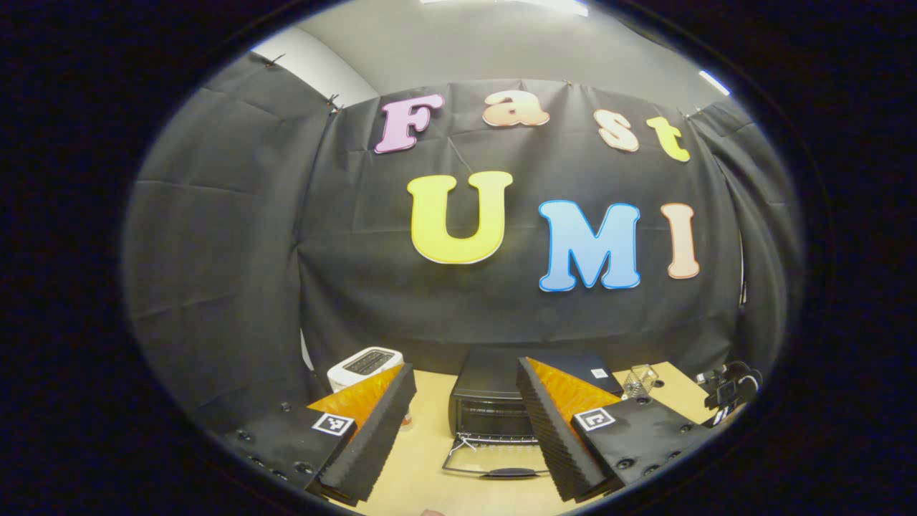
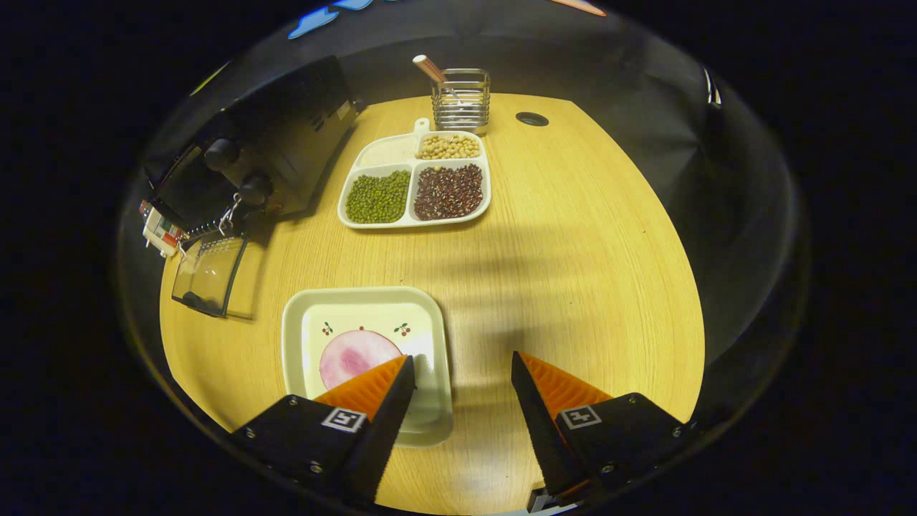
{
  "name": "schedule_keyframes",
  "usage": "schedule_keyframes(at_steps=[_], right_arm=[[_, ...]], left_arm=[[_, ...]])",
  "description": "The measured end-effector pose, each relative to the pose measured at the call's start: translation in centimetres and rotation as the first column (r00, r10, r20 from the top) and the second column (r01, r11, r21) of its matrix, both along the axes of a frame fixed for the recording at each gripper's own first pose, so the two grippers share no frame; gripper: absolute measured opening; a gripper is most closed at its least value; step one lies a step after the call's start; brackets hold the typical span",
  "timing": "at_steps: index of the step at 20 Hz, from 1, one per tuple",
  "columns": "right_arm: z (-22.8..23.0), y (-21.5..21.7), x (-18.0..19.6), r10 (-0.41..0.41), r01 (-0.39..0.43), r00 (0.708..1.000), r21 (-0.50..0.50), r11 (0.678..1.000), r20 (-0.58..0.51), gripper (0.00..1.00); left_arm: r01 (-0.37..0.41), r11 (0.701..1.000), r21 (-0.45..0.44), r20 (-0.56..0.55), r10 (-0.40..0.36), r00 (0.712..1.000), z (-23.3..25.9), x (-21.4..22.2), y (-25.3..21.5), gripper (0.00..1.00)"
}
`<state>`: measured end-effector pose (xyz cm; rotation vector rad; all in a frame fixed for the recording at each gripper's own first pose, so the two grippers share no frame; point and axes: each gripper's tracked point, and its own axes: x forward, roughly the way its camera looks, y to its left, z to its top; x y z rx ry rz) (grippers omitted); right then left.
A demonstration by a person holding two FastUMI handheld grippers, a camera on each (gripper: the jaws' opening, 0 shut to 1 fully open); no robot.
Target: Open the electric oven with the left hand, put the food in, and close the electric oven.
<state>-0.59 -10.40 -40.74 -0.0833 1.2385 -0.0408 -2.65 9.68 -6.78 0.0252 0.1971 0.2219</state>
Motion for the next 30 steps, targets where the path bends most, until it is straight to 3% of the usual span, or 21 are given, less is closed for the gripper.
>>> schedule_keyframes(at_steps=[2,4,5,9,11,12,13,14,15,16,18,20,24,26,27,30], right_arm=[[-0.8,0.1,-0.5,0.012,-0.013,0.999,-0.019,1.000,-0.033,0.75],[-1.3,0.9,-0.6,0.007,-0.007,0.999,0.006,1.000,-0.041,0.75],[-1.2,1.1,-0.4,0.012,-0.012,0.999,-0.005,1.000,-0.043,0.55],[-1.1,1.5,0.5,0.146,-0.149,0.988,-0.051,0.988,-0.055,0.52],[-0.5,3.0,0.2,0.225,-0.225,0.973,0.005,0.974,-0.056,0.51],[-1.8,2.8,0.8,0.230,-0.229,0.971,0.022,0.973,-0.070,0.27],[-1.4,2.7,0.9,0.240,-0.236,0.967,0.053,0.970,-0.081,0.26],[-1.3,2.5,1.0,0.179,-0.172,0.982,0.102,0.980,-0.066,0.26],[-1.4,2.8,1.1,0.134,-0.119,0.986,0.151,0.981,-0.097,0.01],[-1.1,2.8,1.2,0.091,-0.067,0.990,0.209,0.976,-0.109,0.01],[-1.6,3.5,0.3,0.024,0.032,0.986,0.335,0.942,-0.163,0.01],[-1.3,3.9,-0.1,-0.055,0.140,0.978,0.438,0.888,-0.200,0.01],[-1.0,4.8,-0.5,-0.194,0.325,0.942,0.604,0.728,-0.273,0.00],[-0.4,4.8,-0.7,-0.242,0.377,0.925,0.648,0.662,-0.292,0.01],[-0.1,4.8,-0.7,-0.258,0.392,0.920,0.667,0.634,-0.295,0.00],[0.6,4.9,-0.9,-0.289,0.416,0.909,0.694,0.588,-0.301,0.01]], left_arm=[[0.000,1.000,0.001,-0.008,0.000,1.000,-0.2,-0.2,0.2,1.00],[0.001,1.000,0.001,-0.015,-0.001,1.000,-0.3,-0.4,0.3,1.00],[0.002,1.000,-0.001,-0.017,-0.002,1.000,-0.4,-0.4,0.4,1.00],[0.014,1.000,-0.023,-0.034,-0.015,0.999,-1.3,-0.4,-0.1,1.00],[0.022,0.999,-0.028,-0.037,-0.023,0.999,-1.5,-0.3,-0.3,1.00],[0.025,0.999,-0.031,-0.038,-0.026,0.999,-1.6,-0.3,-0.5,1.00],[0.028,0.999,-0.032,-0.042,-0.029,0.999,-1.8,-0.3,-0.7,1.00],[0.028,0.999,-0.033,-0.044,-0.030,0.999,-1.8,-0.4,-0.8,1.00],[0.030,0.999,-0.033,-0.046,-0.031,0.998,-1.8,-0.4,-0.9,1.00],[0.031,0.999,-0.031,-0.047,-0.032,0.998,-1.8,-0.6,-0.9,1.00],[0.032,0.999,-0.025,-0.047,-0.033,0.998,-1.7,-0.7,-1.2,1.00],[0.026,1.000,-0.016,-0.045,-0.027,0.999,-1.4,-0.8,-1.0,1.00],[0.008,1.000,-0.020,-0.044,-0.009,0.999,-1.1,-0.7,-1.0,1.00],[0.006,1.000,-0.018,-0.047,-0.007,0.999,-1.1,-0.5,-1.3,0.96],[0.005,1.000,-0.016,-0.050,-0.006,0.999,-1.3,-0.4,-1.4,1.00],[-0.002,1.000,-0.012,-0.051,0.001,0.999,-1.1,-0.2,-1.8,1.00]])
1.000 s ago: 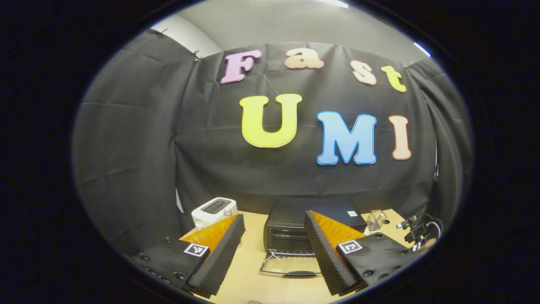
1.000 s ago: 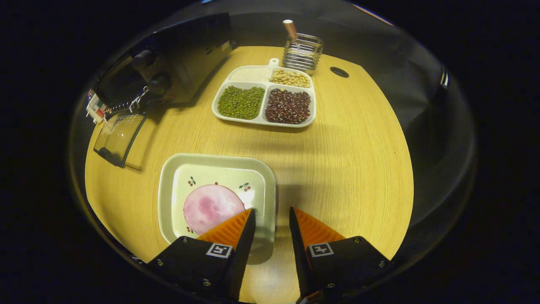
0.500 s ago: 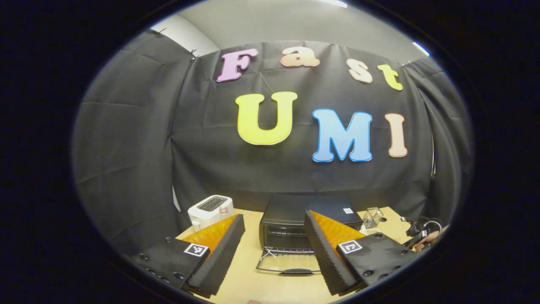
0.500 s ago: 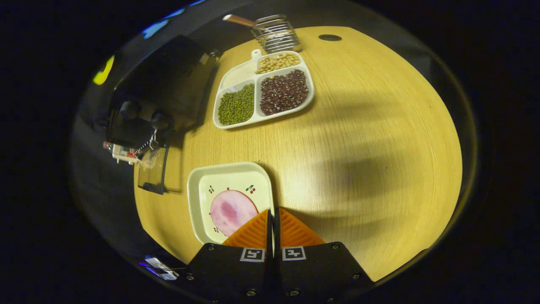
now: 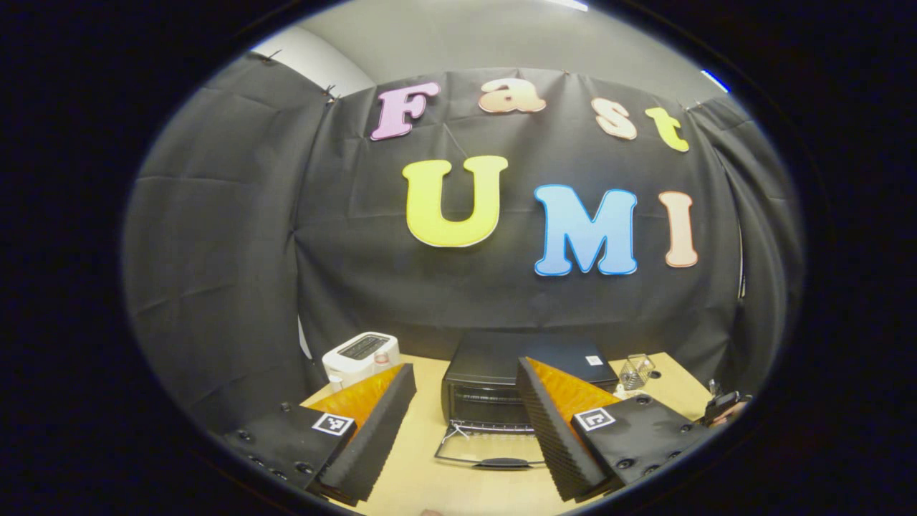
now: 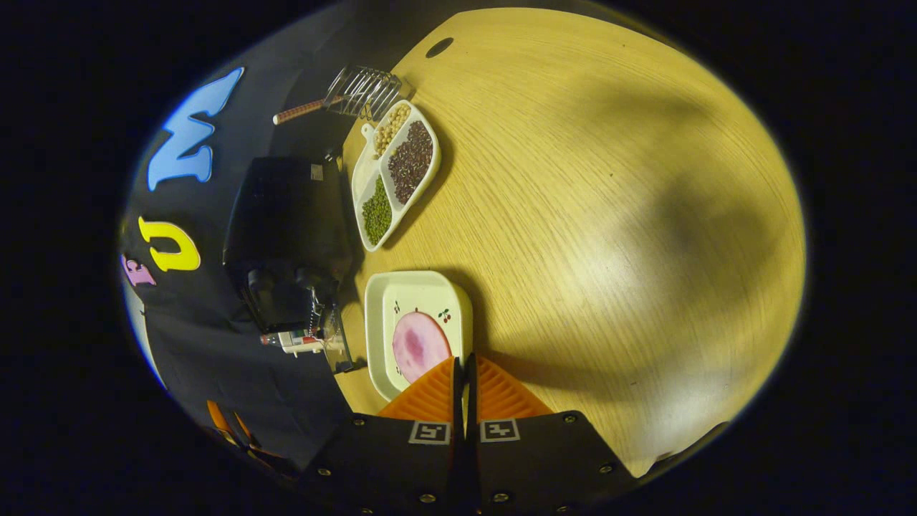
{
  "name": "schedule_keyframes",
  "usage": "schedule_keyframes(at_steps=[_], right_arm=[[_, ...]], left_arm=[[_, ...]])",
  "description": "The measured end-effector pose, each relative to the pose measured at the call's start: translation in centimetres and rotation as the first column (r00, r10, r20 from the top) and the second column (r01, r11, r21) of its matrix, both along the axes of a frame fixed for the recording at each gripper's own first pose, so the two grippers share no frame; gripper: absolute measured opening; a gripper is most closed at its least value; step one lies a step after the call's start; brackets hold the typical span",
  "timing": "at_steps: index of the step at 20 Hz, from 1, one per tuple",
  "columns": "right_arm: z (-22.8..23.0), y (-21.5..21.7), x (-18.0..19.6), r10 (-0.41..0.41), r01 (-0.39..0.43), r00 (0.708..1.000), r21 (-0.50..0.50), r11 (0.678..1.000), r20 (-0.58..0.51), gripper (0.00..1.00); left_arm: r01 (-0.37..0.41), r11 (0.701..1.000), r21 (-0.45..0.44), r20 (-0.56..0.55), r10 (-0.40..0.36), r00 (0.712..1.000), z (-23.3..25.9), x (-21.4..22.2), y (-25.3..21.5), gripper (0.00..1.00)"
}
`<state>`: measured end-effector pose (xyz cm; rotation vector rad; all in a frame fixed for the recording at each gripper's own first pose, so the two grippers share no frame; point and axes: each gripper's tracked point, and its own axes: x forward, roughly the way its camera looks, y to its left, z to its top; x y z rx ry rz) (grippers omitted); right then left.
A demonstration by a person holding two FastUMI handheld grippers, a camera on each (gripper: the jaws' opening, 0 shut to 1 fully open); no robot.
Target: Open the electric oven with the left hand, put the food in, and close the electric oven.
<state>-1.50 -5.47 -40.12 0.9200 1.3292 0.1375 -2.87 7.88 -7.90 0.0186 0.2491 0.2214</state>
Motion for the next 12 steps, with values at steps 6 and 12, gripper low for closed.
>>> schedule_keyframes(at_steps=[6,12], right_arm=[[3.9,2.2,-1.5,-0.031,0.028,0.999,0.059,0.998,0.042,0.01],[8.3,6.9,-3.3,-0.136,0.132,0.988,0.060,0.989,0.070,0.01]], left_arm=[[-0.034,0.999,0.024,0.015,0.034,0.999,1.1,-0.1,0.5,1.00],[-0.006,1.000,0.021,0.047,0.005,0.999,1.7,0.2,1.9,0.99]])
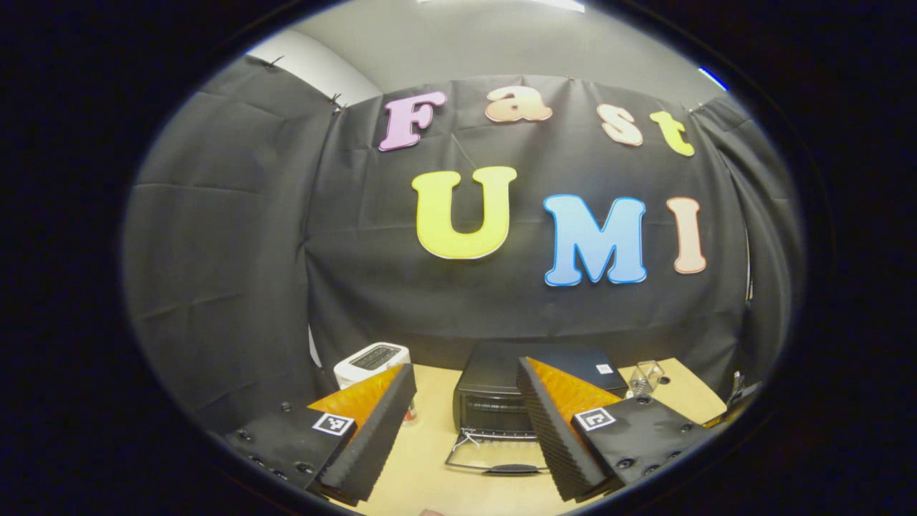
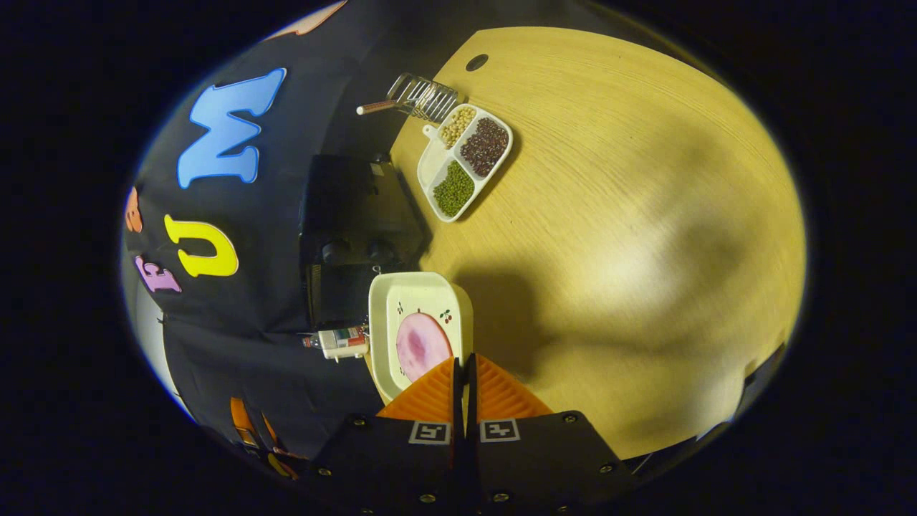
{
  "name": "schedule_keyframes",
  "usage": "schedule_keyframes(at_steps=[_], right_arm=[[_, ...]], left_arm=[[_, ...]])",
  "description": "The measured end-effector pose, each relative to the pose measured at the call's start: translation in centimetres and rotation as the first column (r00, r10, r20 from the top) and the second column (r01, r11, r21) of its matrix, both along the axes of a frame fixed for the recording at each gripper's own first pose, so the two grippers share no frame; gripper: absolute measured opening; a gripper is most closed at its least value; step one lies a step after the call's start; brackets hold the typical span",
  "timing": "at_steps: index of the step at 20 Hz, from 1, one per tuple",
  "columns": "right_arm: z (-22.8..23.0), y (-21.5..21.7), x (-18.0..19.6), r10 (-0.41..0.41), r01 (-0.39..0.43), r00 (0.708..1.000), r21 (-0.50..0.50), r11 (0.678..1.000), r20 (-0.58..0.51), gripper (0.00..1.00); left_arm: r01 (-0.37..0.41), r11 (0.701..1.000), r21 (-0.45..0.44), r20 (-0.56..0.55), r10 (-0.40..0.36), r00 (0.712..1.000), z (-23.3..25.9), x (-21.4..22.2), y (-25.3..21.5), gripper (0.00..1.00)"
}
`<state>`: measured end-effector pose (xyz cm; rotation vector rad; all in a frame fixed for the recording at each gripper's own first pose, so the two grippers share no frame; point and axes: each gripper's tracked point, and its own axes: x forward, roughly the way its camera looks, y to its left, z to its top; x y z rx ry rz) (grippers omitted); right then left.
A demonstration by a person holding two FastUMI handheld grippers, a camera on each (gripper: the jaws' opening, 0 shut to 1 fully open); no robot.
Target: Open the electric oven with the left hand, put the food in, and close the electric oven.
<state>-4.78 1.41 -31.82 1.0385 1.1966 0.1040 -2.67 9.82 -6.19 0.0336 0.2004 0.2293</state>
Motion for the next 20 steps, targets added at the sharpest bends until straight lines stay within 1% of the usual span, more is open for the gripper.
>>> schedule_keyframes(at_steps=[3,5,7,9,11,13,16,18,20], right_arm=[[1.9,4.5,-1.8,-0.072,0.072,0.997,0.006,0.997,-0.015,0.01],[2.2,7.5,-2.6,-0.131,0.131,0.991,0.013,0.991,-0.029,0.01],[2.2,10.5,-2.4,-0.215,0.218,0.975,0.048,0.975,-0.045,0.01],[2.1,13.3,-2.1,-0.299,0.303,0.953,0.082,0.949,-0.058,0.01],[2.0,15.2,-1.0,-0.357,0.360,0.933,0.084,0.929,-0.045,0.01],[2.2,17.1,0.2,-0.393,0.396,0.918,0.098,0.913,-0.053,0.01],[1.3,18.9,3.3,-0.438,0.440,0.897,0.056,0.896,-0.057,0.01],[0.6,19.7,5.1,-0.474,0.476,0.878,0.029,0.879,-0.058,0.01],[-0.2,20.2,7.0,-0.521,0.523,0.851,0.014,0.852,-0.069,0.01]], left_arm=[[0.043,0.999,-0.011,0.014,-0.042,0.999,0.1,0.7,1.7,0.99],[0.063,0.998,-0.031,0.019,-0.062,0.998,-0.1,1.0,3.3,0.98],[0.079,0.995,-0.062,0.026,-0.078,0.997,-0.3,1.1,5.0,0.98],[0.087,0.993,-0.082,0.029,-0.085,0.996,-0.7,1.1,6.9,0.97],[0.090,0.992,-0.093,0.025,-0.088,0.996,-1.0,1.0,8.7,0.97],[0.087,0.992,-0.097,0.026,-0.085,0.996,-1.2,0.6,10.5,0.96],[0.074,0.992,-0.104,0.020,-0.073,0.997,-1.4,0.1,12.7,0.96],[0.066,0.992,-0.103,0.019,-0.065,0.998,-1.5,-0.2,14.0,0.96],[0.053,0.993,-0.102,0.020,-0.051,0.999,-1.5,-0.6,15.3,0.96]])
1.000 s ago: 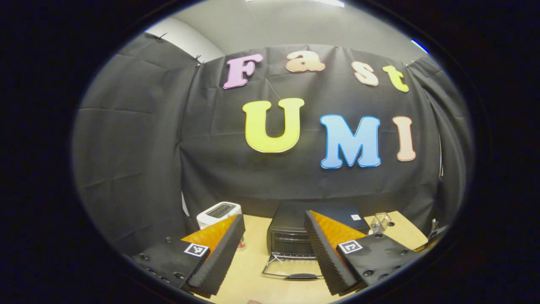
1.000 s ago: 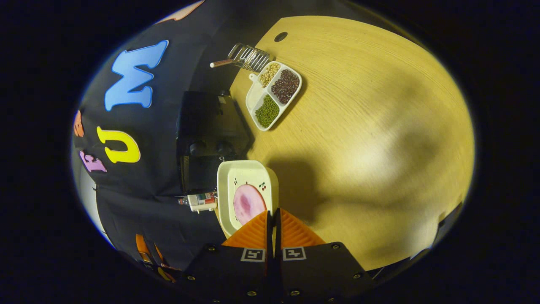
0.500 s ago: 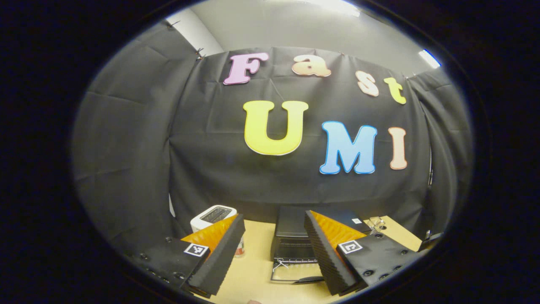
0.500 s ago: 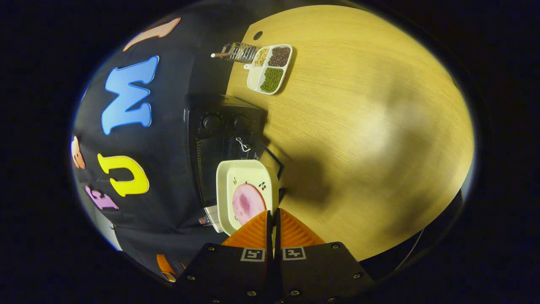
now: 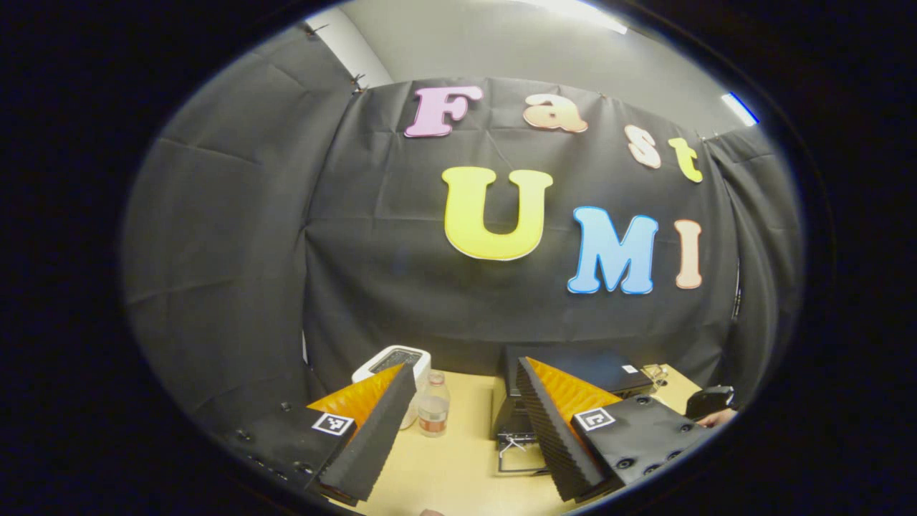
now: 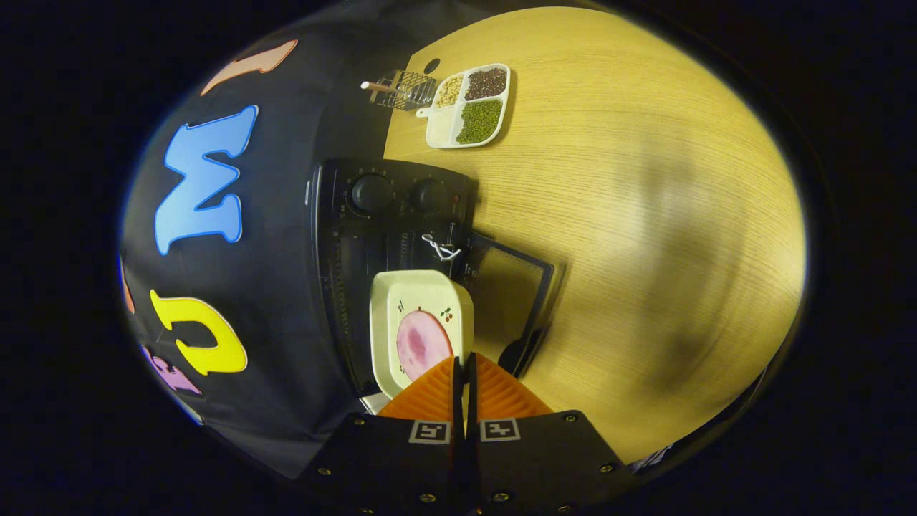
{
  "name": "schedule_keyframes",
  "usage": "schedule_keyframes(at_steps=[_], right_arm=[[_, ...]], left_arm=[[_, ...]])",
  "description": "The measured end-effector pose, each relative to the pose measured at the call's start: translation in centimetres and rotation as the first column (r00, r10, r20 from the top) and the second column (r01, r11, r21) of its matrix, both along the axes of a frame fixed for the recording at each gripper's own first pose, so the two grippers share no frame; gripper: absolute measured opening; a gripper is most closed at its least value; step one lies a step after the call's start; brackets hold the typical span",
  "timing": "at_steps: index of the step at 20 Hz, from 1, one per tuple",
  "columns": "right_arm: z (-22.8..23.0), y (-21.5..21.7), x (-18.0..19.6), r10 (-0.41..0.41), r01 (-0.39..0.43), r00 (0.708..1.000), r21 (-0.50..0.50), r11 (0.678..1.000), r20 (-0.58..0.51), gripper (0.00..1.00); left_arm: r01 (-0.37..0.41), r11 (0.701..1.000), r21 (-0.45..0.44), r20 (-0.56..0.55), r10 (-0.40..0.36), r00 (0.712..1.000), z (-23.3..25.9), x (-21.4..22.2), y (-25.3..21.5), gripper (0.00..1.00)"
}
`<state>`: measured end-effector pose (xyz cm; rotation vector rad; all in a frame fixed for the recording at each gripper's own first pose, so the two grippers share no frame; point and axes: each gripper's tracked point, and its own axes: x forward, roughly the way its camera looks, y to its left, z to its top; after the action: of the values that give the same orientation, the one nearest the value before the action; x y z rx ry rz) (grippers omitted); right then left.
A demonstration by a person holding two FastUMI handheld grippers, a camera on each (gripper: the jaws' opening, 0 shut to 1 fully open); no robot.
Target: Open the electric oven with the left hand, put the food in, and close the electric oven.
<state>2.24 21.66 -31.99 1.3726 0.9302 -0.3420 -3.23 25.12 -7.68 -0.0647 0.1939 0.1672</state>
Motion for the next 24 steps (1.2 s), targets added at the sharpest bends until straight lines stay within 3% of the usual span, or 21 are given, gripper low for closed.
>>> schedule_keyframes(at_steps=[6,7,8,11,16,19,20,24], right_arm=[[-2.0,1.9,5.2,-0.110,0.109,0.994,-0.029,0.994,-0.021,0.01],[-2.5,2.3,6.0,-0.125,0.124,0.992,-0.033,0.992,-0.029,0.01],[-2.8,2.7,6.6,-0.140,0.139,0.989,-0.040,0.990,-0.039,0.01],[-3.6,3.8,8.8,-0.184,0.182,0.982,-0.045,0.982,-0.046,0.01],[-4.8,5.7,12.0,-0.233,0.232,0.972,-0.032,0.972,-0.022,0.01],[-5.7,6.0,14.2,-0.229,0.229,0.973,-0.055,0.972,0.007,0.01],[-5.6,6.1,14.3,-0.220,0.220,0.975,-0.062,0.974,0.012,0.01],[-4.2,5.0,14.5,-0.179,0.187,0.981,-0.125,0.974,0.071,0.05]], left_arm=[[-0.045,0.999,-0.005,-0.021,0.045,0.999,-1.1,-0.7,3.3,0.96],[-0.048,0.999,0.000,-0.029,0.048,0.998,-1.4,-0.7,3.6,1.00],[-0.049,0.999,0.004,-0.036,0.049,0.998,-1.8,-0.7,4.1,0.96],[-0.057,0.998,0.007,-0.052,0.057,0.997,-2.2,-0.4,5.3,1.00],[-0.080,0.997,0.003,-0.072,0.080,0.994,-3.3,0.2,7.3,0.96],[-0.087,0.996,0.001,-0.075,0.087,0.993,-3.5,0.4,7.7,1.00],[-0.088,0.996,0.001,-0.075,0.088,0.993,-3.4,0.6,7.8,0.96],[-0.077,0.997,-0.005,-0.074,0.076,0.994,-3.5,1.4,7.0,0.96]])
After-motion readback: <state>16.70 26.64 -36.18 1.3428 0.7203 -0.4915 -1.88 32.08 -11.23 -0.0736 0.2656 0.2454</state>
